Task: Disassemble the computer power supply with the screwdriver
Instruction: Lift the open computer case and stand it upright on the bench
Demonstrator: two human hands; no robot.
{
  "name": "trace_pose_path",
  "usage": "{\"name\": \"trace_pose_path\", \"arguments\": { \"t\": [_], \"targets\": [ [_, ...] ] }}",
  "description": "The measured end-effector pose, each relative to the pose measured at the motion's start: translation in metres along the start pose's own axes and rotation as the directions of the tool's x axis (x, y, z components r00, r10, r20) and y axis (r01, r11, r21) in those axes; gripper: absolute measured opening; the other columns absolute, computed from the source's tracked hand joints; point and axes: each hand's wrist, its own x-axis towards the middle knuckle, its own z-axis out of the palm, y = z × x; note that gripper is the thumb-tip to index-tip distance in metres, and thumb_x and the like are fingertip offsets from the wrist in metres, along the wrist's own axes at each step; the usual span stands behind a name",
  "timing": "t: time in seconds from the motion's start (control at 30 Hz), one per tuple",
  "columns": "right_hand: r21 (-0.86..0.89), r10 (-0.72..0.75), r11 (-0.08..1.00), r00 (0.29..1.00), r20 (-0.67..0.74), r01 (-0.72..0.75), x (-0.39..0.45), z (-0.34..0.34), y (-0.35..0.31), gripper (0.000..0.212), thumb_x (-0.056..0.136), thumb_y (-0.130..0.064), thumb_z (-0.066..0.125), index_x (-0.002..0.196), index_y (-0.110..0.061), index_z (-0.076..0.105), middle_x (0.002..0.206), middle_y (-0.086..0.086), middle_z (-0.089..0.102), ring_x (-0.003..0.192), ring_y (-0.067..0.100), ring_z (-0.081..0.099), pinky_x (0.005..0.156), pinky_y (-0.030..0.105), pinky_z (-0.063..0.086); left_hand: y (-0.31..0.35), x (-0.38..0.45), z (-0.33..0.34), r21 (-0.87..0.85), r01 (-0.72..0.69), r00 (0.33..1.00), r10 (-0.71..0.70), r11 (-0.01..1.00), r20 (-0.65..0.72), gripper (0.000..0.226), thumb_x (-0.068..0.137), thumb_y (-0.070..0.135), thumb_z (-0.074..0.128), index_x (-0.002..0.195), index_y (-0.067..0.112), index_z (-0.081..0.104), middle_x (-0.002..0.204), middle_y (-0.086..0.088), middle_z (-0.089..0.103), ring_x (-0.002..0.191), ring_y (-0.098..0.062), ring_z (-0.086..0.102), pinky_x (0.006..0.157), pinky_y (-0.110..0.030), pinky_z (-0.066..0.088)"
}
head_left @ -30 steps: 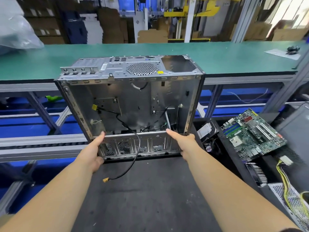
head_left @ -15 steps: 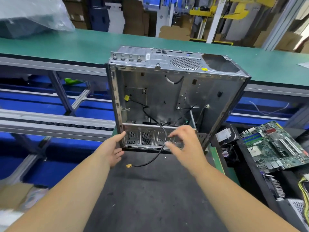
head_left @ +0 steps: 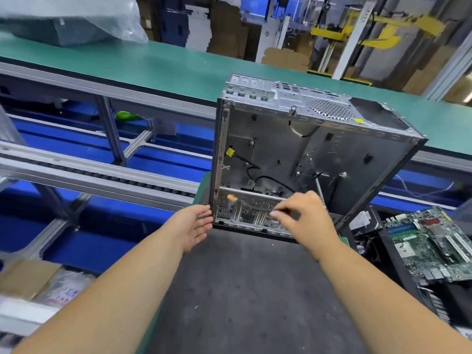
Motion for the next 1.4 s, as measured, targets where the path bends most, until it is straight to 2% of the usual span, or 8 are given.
{"name": "trace_pose_path", "arguments": {
  "t": [0.13, 0.33, 0.5, 0.67, 0.83, 1.03, 1.23, 1.4],
  "targets": [
    [0.169, 0.262, 0.957, 0.955, -0.142, -0.237, 0.018, -0.005, 0.000, 0.013, 0.084, -0.030, 0.075, 0.078, -0.041, 0.072, 0.081, -0.016, 0.066, 0.093, 0.020, 0.053, 0.086, 0.031, 0.040, 0.004, -0.006, -0.005, 0.005, -0.033, 0.999, 0.033, 0.999, -0.013, 0.018, 0.097, 0.031, 0.055, 0.099, 0.015, 0.065, 0.105, -0.001, 0.065, 0.108, -0.018, 0.058, 0.106, -0.035, 0.037],
    [-0.117, 0.340, 0.933, 0.940, -0.036, -0.342, 0.049, 0.010, -0.005, 0.015, 0.090, -0.037, 0.070, 0.098, -0.029, 0.079, 0.095, 0.003, 0.066, 0.108, 0.033, 0.048, 0.094, 0.037, 0.040, 0.004, -0.015, -0.010, 0.036, -0.105, 0.994, 0.106, 0.994, -0.031, 0.016, 0.097, 0.028, 0.056, 0.098, 0.016, 0.067, 0.100, -0.001, 0.067, 0.095, -0.015, 0.061, 0.099, -0.034, 0.042],
    [-0.329, 0.241, 0.930, 0.949, 0.206, -0.164, 0.063, 0.034, -0.008, 0.033, 0.102, -0.023, 0.045, 0.124, -0.019, 0.069, 0.130, 0.008, 0.059, 0.124, 0.032, 0.045, 0.107, 0.032, 0.026, -0.001, -0.023, -0.013, 0.065, -0.133, 0.991, 0.135, 0.989, -0.023, 0.015, 0.097, 0.028, 0.056, 0.097, 0.017, 0.067, 0.097, 0.000, 0.068, 0.090, -0.013, 0.062, 0.092, -0.031, 0.044],
    [-0.419, 0.307, 0.897, 0.878, 0.367, -0.139, 0.056, 0.042, -0.011, 0.050, 0.103, -0.053, 0.027, 0.127, -0.024, 0.060, 0.127, 0.004, 0.062, 0.120, 0.031, 0.043, 0.095, 0.040, 0.029, -0.007, -0.031, -0.018, 0.071, -0.143, 0.989, 0.145, 0.987, -0.029, 0.015, 0.096, 0.027, 0.059, 0.100, 0.017, 0.068, 0.098, 0.000, 0.069, 0.090, -0.013, 0.063, 0.080, -0.028, 0.047],
    [-0.249, 0.269, 0.941, 0.952, 0.145, -0.228, 0.035, 0.022, -0.009, 0.037, 0.100, -0.050, 0.041, 0.124, -0.033, 0.062, 0.119, -0.008, 0.064, 0.117, 0.024, 0.039, 0.093, 0.041, 0.022, -0.014, -0.036, -0.017, 0.089, -0.177, 0.983, 0.180, 0.980, -0.025, 0.022, 0.094, 0.026, 0.061, 0.112, 0.014, 0.067, 0.102, -0.002, 0.070, 0.091, -0.015, 0.064, 0.085, -0.030, 0.048],
    [-0.126, 0.323, 0.939, 0.946, -0.002, -0.320, -0.016, -0.002, -0.006, 0.026, 0.097, -0.034, 0.058, 0.122, -0.036, 0.064, 0.119, -0.015, 0.061, 0.117, 0.016, 0.043, 0.092, 0.032, 0.020, -0.028, -0.038, 0.009, 0.145, -0.193, 0.981, 0.188, 0.971, 0.046, 0.022, 0.095, 0.026, 0.061, 0.114, 0.015, 0.065, 0.103, -0.001, 0.070, 0.091, -0.014, 0.063, 0.082, -0.027, 0.047],
    [-0.001, 0.519, 0.854, 0.852, -0.063, -0.520, -0.095, -0.029, 0.025, 0.021, 0.090, -0.021, 0.066, 0.108, -0.031, 0.071, 0.095, -0.017, 0.058, 0.081, 0.005, 0.052, 0.093, 0.037, 0.043, -0.066, -0.034, 0.047, 0.252, -0.283, 0.955, 0.247, 0.925, 0.165, 0.010, 0.096, 0.024, 0.061, 0.104, 0.021, 0.065, 0.103, 0.000, 0.070, 0.091, -0.012, 0.065, 0.078, -0.025, 0.046],
    [0.024, 0.694, 0.719, 0.717, -0.058, -0.694, -0.161, -0.056, 0.068, 0.018, 0.090, -0.016, 0.064, 0.103, -0.025, 0.073, 0.102, -0.005, 0.067, 0.090, 0.015, 0.059, 0.082, 0.030, 0.044, -0.094, -0.039, 0.078, 0.415, -0.400, 0.915, 0.332, 0.817, 0.228, 0.011, 0.095, 0.019, 0.059, 0.100, 0.025, 0.066, 0.104, 0.002, 0.070, 0.092, -0.011, 0.064, 0.083, -0.029, 0.045]
  ]
}}
